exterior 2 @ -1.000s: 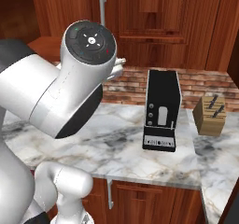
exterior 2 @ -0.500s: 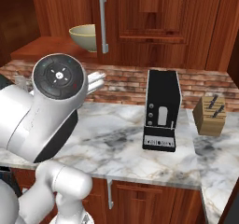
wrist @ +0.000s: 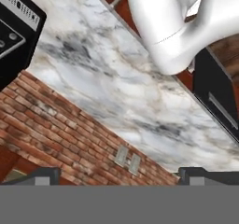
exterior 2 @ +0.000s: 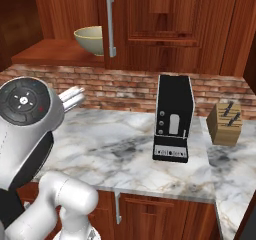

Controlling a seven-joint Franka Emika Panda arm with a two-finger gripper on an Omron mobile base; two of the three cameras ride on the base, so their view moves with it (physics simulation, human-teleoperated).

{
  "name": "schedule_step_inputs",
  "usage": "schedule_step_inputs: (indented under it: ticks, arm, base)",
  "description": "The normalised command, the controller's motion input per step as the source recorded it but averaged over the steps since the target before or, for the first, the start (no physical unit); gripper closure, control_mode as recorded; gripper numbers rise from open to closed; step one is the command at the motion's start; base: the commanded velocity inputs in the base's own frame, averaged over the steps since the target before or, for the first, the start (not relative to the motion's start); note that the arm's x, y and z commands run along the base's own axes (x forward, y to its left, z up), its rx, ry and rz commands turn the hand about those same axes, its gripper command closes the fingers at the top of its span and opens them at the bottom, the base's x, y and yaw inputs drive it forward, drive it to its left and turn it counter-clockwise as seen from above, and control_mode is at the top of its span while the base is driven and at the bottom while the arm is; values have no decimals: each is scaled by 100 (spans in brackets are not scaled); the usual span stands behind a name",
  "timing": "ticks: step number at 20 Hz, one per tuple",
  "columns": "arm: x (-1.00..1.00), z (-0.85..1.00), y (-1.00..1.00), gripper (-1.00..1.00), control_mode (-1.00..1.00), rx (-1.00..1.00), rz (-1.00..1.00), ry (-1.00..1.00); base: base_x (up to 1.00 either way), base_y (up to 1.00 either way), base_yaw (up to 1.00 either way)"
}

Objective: Pick the mug and place it in the sink. Pick the bowl and place it in the open cabinet and then close the cabinet.

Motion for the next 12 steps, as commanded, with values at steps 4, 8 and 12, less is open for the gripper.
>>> schedule_step_inputs:
  ticks: [4, 8, 12]
  arm:
    - [4, -30, 67, -100, -100, 2, 0, -9]
    - [0, -26, 56, -100, -100, 5, -2, -19]
    - [0, -38, 45, -100, -100, 10, -2, -21]
  base:
    - [0, 0, 0]
    - [0, 0, 0]
    - [0, 0, 0]
